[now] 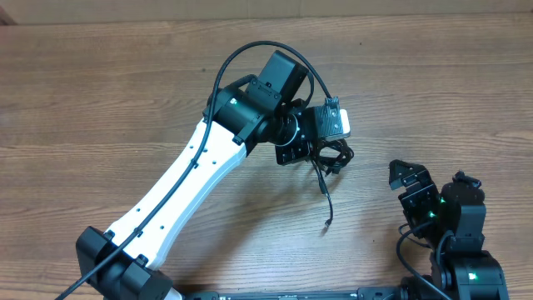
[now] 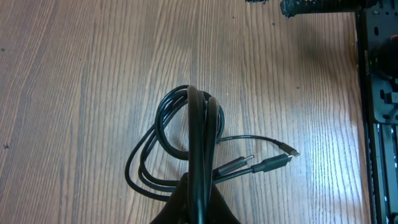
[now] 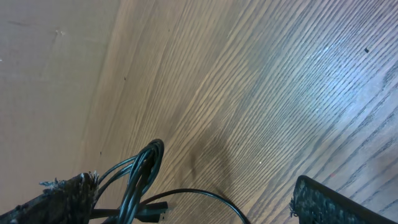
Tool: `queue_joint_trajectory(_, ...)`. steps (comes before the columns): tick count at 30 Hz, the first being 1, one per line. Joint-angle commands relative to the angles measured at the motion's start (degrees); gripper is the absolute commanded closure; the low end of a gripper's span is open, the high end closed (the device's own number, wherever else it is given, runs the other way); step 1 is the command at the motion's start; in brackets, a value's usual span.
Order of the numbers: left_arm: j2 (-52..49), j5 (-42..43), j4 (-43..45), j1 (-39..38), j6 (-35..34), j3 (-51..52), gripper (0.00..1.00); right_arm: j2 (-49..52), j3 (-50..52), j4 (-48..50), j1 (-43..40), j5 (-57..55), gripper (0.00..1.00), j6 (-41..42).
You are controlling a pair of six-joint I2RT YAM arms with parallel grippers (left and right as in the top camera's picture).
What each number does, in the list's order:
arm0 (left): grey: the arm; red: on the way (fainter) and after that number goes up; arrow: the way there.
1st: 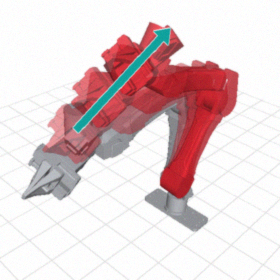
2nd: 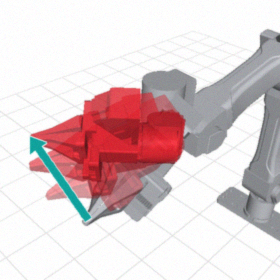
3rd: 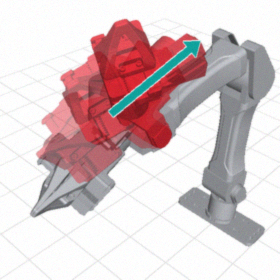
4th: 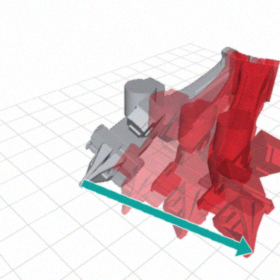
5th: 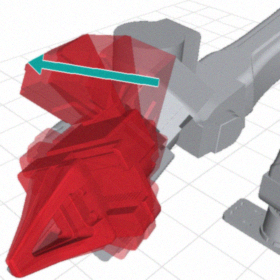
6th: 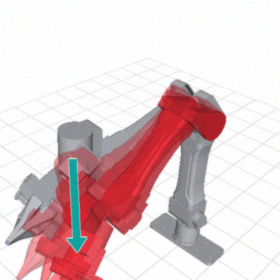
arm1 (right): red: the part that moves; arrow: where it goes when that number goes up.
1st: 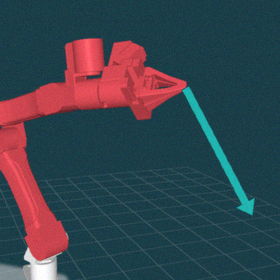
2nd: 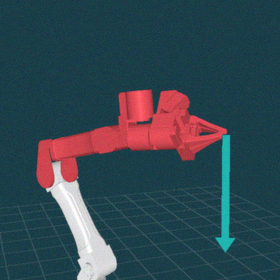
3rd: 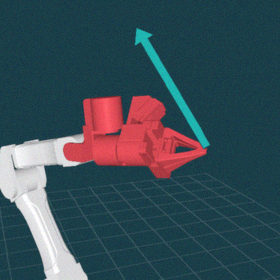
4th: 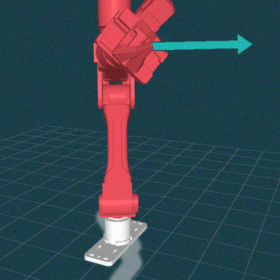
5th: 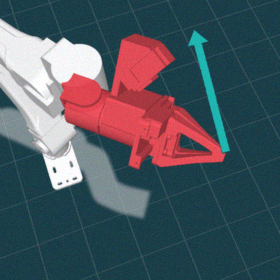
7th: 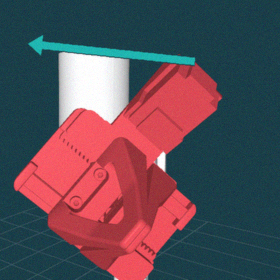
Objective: Untangle cables
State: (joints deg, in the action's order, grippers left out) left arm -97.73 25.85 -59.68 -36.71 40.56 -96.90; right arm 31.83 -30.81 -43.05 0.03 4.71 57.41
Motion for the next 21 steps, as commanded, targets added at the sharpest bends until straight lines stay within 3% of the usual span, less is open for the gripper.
queue_joint_trajectory(1,1.7,1.8,0.4,0.3,-1.0,-1.6,0.96,-0.2,-1.4,0.3,-0.1,0.1,0.0,0.0)
queue_joint_trajectory(16,1.7,4.6,0.0,0.2,-0.8,-1.6,0.96,-0.2,-1.4,-0.8,-0.1,0.1,0.0,0.0)
queue_joint_trajectory(21,1.7,3.0,0.0,0.2,7.2,-1.6,0.96,-0.2,-1.4,-0.8,-0.1,0.1,0.0,0.0)
